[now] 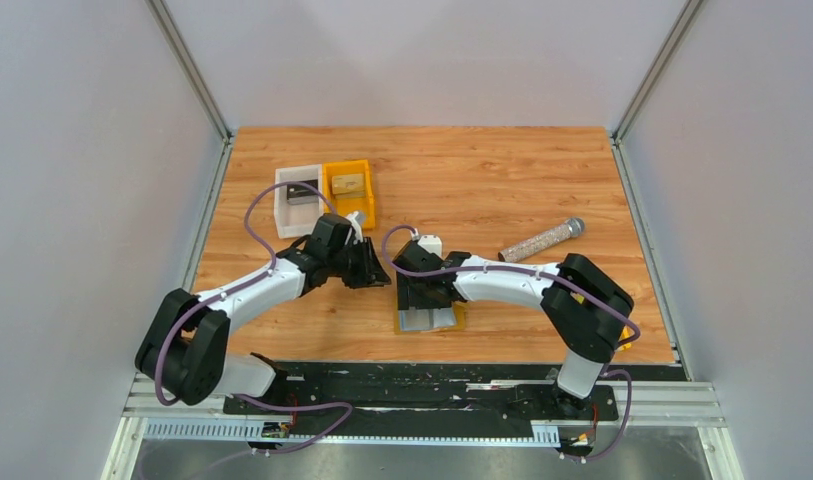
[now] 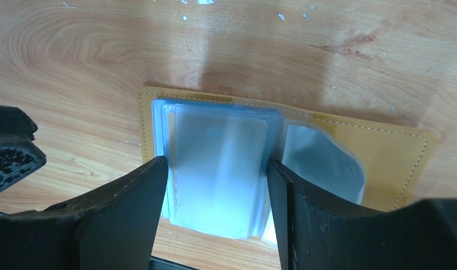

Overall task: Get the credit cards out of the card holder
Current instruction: Remove the credit card from the card holder.

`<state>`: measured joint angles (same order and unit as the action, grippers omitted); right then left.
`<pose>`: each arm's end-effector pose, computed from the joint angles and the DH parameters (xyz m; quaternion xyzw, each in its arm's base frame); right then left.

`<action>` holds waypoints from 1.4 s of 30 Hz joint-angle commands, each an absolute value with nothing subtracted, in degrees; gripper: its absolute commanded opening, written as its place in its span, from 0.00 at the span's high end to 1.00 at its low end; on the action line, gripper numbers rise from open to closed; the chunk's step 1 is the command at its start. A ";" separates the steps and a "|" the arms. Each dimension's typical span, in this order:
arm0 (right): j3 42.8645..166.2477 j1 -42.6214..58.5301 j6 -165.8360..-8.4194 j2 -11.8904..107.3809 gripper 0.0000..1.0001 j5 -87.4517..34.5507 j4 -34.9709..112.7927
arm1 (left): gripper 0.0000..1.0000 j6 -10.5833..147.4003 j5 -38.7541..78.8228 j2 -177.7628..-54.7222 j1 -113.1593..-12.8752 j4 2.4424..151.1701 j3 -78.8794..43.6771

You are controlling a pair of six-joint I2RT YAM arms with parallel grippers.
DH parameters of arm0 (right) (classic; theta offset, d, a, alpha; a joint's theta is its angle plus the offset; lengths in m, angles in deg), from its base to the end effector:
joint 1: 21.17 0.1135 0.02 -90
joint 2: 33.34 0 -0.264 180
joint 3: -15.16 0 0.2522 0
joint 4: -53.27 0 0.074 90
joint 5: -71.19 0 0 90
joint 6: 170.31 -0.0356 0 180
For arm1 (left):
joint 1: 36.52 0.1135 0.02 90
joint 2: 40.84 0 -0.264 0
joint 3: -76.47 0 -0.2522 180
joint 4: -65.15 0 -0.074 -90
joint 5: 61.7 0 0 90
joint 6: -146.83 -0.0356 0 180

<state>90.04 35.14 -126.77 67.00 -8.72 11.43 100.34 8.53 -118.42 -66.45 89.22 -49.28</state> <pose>0.1922 0.2771 0.1642 -0.0666 0.9745 0.0994 0.1897 0.2259 -0.1439 0.1923 -0.0466 0.9188 -0.3422 0.1912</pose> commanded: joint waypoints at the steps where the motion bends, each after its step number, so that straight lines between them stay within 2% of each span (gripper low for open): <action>1: 91.22 36.10 -127.95 69.75 0.35 -7.18 9.76 | 0.67 99.23 9.37 -115.41 -66.08 89.32 -50.28; 19: 89.56 36.31 -128.70 67.57 0.44 -7.35 12.64 | 0.67 98.17 6.50 -114.62 -65.95 89.39 -50.83; 28: 85.18 35.12 -128.91 64.11 0.48 -10.77 18.91 | 0.67 97.88 -1.24 -119.30 -65.96 83.25 -52.14; 35: 82.97 34.76 -129.36 62.21 0.48 -11.27 21.21 | 0.71 99.59 -6.68 -124.78 -66.56 76.04 -52.84; 42: 81.67 34.51 -129.79 60.60 0.53 -9.08 20.17 | 0.71 100.95 -7.91 -127.87 -68.07 73.14 -51.78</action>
<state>82.74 34.77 -128.72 62.74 -10.17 20.55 100.12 -5.48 -126.64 -67.28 77.63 -52.67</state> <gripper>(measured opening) 0.480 0.290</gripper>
